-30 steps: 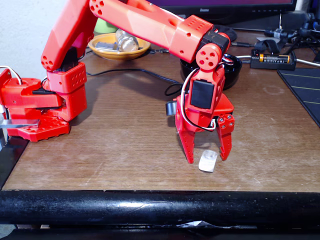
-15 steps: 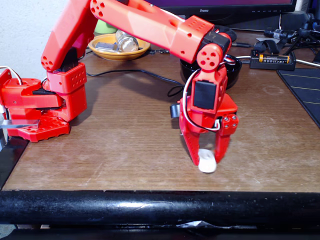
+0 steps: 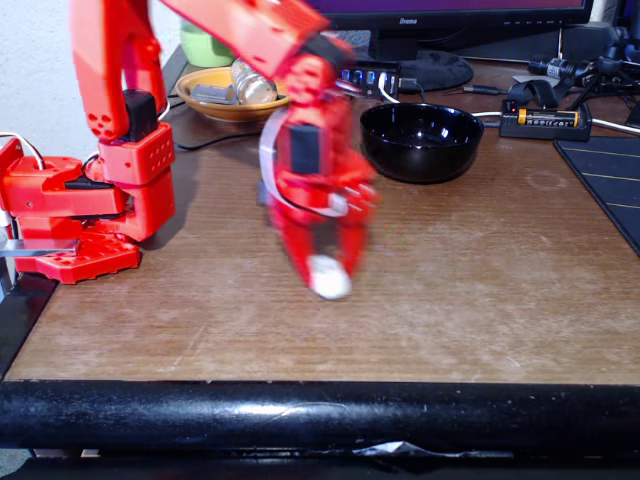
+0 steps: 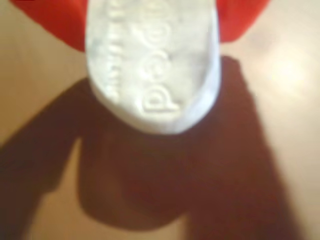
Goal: Ramasse la gomme et mets-la dans le bol.
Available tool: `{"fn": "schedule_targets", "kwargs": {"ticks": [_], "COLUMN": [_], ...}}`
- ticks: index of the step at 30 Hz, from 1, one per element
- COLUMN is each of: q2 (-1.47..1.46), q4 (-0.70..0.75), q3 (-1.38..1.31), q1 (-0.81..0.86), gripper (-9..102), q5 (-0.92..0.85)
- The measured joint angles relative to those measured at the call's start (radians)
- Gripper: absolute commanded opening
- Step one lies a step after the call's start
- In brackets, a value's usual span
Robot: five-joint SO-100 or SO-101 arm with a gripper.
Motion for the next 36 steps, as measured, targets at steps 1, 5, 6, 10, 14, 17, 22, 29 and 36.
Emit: {"fn": "schedule_targets", "kwargs": {"ticks": [1,5,6,10,14,17,22,29,36], "q2": [0.092,0.420,0.462,0.465,0.362,0.261,0.176,0.044,-0.238], "q4": [0.006,0.060,0.075,0.112,0.147,0.198,0.276,0.342,0.471], "q3": [0.077,0.175,0.167,0.097,-0.032,-0.150,-0.285,-0.483,-0.871], "q1": [-0.040,-0.175,-0.204,-0.307,-0.391,-0.456,-0.560,-0.657,-0.696], "gripper": [-6,-6,-6,-6,-6,-6,-6,-6,-6], "q5": [-0.003,0.055,0.077,0.144,0.202,0.235,0.275,0.345,0.399]}}
